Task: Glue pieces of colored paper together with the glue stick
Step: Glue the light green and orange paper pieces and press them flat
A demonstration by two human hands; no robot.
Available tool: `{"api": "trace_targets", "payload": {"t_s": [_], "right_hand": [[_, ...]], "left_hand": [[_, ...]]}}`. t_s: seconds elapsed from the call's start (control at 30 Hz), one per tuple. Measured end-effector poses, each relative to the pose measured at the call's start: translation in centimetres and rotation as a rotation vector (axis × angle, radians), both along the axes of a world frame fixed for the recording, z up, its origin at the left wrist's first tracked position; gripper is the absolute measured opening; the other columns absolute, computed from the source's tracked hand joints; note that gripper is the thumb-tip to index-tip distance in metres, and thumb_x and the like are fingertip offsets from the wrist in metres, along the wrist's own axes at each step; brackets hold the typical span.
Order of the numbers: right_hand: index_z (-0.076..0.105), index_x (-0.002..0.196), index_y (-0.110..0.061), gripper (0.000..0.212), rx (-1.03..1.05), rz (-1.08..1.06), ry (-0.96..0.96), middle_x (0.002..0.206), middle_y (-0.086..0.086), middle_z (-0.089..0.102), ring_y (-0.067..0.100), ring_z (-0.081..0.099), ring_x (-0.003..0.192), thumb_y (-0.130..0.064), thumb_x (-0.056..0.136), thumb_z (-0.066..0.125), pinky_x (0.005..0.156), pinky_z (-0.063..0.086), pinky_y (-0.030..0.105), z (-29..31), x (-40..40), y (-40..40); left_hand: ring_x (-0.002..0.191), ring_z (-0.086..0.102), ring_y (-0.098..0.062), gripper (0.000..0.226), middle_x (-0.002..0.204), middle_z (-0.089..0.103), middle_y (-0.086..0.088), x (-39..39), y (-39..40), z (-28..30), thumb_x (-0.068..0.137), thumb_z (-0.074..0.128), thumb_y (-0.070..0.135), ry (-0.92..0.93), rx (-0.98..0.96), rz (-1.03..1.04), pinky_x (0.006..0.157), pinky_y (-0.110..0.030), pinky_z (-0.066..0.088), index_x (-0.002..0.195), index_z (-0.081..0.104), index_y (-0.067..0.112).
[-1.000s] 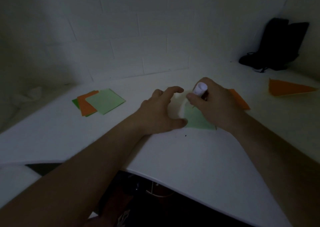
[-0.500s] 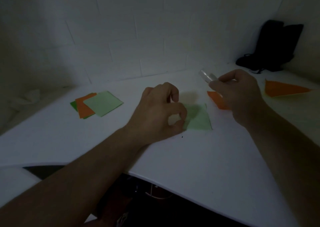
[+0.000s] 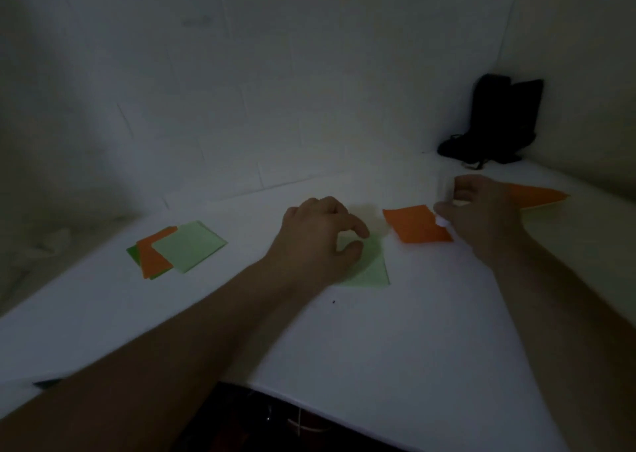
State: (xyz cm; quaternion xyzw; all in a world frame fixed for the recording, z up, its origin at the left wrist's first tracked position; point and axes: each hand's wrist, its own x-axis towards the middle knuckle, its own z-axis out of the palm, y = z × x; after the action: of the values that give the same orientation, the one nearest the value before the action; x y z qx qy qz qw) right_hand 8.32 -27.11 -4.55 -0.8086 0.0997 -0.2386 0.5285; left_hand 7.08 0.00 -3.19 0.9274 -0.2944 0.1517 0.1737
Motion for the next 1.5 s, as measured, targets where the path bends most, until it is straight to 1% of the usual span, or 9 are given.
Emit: {"api": "trace_targets", "payload": {"t_s": [0.17, 0.37, 0.63, 0.77, 0.97, 1.07, 1.23, 1.4, 1.5], "right_hand": [[0.065, 0.126, -0.009, 0.045, -0.009, -0.060, -0.021, 0.109, -0.001, 0.062, 0.018, 0.060, 0.103, -0.006, 0.084, 0.082, 0.089, 0.050, 0.033, -0.4, 0.5, -0.8], [0.060, 0.110, -0.021, 0.037, 0.016, -0.055, -0.019, 0.105, -0.002, 0.061, 0.018, 0.060, 0.096, -0.003, 0.085, 0.080, 0.071, 0.045, 0.022, -0.6, 0.7, -0.3], [0.063, 0.122, -0.014, 0.035, -0.062, -0.105, 0.018, 0.120, 0.003, 0.067, 0.017, 0.060, 0.103, -0.010, 0.090, 0.077, 0.082, 0.045, 0.028, -0.8, 1.0, -0.6], [0.055, 0.136, -0.014, 0.057, -0.085, -0.124, 0.035, 0.130, 0.007, 0.066, 0.026, 0.063, 0.116, -0.017, 0.086, 0.083, 0.087, 0.047, 0.029, -1.1, 1.3, -0.6], [0.043, 0.100, -0.015, 0.037, -0.169, -0.346, -0.261, 0.092, 0.001, 0.049, 0.014, 0.049, 0.078, -0.024, 0.086, 0.076, 0.066, 0.038, 0.029, 2.1, -0.5, 0.5], [0.047, 0.090, -0.018, 0.026, -0.260, -0.107, -0.375, 0.079, -0.003, 0.047, 0.001, 0.042, 0.064, -0.025, 0.088, 0.072, 0.059, 0.034, 0.015, 3.7, -2.1, 3.2], [0.064, 0.093, -0.044, 0.020, -0.387, 0.427, -0.136, 0.116, -0.013, 0.051, -0.003, 0.053, 0.097, -0.028, 0.088, 0.075, 0.080, 0.041, 0.009, 3.2, -3.5, 7.5], [0.073, 0.090, -0.033, 0.025, -0.228, 0.543, -0.019, 0.067, -0.027, 0.062, -0.001, 0.057, 0.060, -0.009, 0.086, 0.080, 0.064, 0.045, 0.012, 2.7, -3.5, 7.8], [0.075, 0.098, -0.024, 0.022, -0.170, 0.514, 0.000, 0.074, -0.017, 0.066, -0.002, 0.058, 0.061, -0.008, 0.085, 0.082, 0.063, 0.047, 0.013, 2.0, -3.3, 7.5]], "left_hand": [[0.119, 0.056, -0.022, 0.035, 0.129, 0.063, 0.004, 1.8, -5.5, 1.2, 0.090, 0.062, 0.047, 0.113, 0.064, -0.013, 0.102, -0.041, 0.043, 0.124, 0.066, 0.042], [0.137, 0.049, -0.029, 0.056, 0.150, 0.053, -0.007, 6.0, -9.2, 0.9, 0.098, 0.056, 0.041, 0.360, 0.109, 0.140, 0.112, -0.041, 0.041, 0.150, 0.048, 0.023], [0.105, 0.067, -0.028, 0.034, 0.107, 0.068, -0.008, 8.4, -10.4, 1.0, 0.093, 0.069, 0.045, 0.417, 0.112, 0.140, 0.092, -0.038, 0.055, 0.102, 0.068, 0.012], [0.099, 0.063, -0.020, 0.034, 0.103, 0.061, 0.005, 8.0, -9.6, 0.2, 0.094, 0.070, 0.031, 0.398, -0.113, 0.114, 0.086, -0.033, 0.055, 0.122, 0.054, 0.019], [0.073, 0.066, -0.014, 0.021, 0.088, 0.075, 0.004, 6.5, -5.2, 2.5, 0.093, 0.071, 0.015, 0.354, -0.616, 0.061, 0.066, -0.029, 0.052, 0.106, 0.055, 0.020], [0.071, 0.061, -0.018, 0.020, 0.081, 0.073, -0.005, 5.4, -1.3, 3.5, 0.092, 0.071, 0.004, 0.368, -0.820, -0.068, 0.068, -0.037, 0.049, 0.093, 0.054, 0.013], [0.079, 0.059, -0.019, 0.011, 0.086, 0.064, -0.013, 3.6, 3.1, 2.6, 0.091, 0.068, -0.004, 0.354, -0.884, -0.294, 0.077, -0.037, 0.048, 0.093, 0.067, 0.006], [0.092, 0.067, -0.024, 0.018, 0.101, 0.076, -0.008, 3.3, 3.8, -0.7, 0.098, 0.063, 0.003, 0.426, -0.955, -0.245, 0.088, -0.049, 0.056, 0.104, 0.076, 0.015], [0.096, 0.067, -0.023, 0.018, 0.108, 0.076, -0.009, 3.1, 3.6, -1.1, 0.099, 0.064, 0.011, 0.506, -0.904, -0.188, 0.093, -0.049, 0.057, 0.110, 0.076, 0.019]]}}
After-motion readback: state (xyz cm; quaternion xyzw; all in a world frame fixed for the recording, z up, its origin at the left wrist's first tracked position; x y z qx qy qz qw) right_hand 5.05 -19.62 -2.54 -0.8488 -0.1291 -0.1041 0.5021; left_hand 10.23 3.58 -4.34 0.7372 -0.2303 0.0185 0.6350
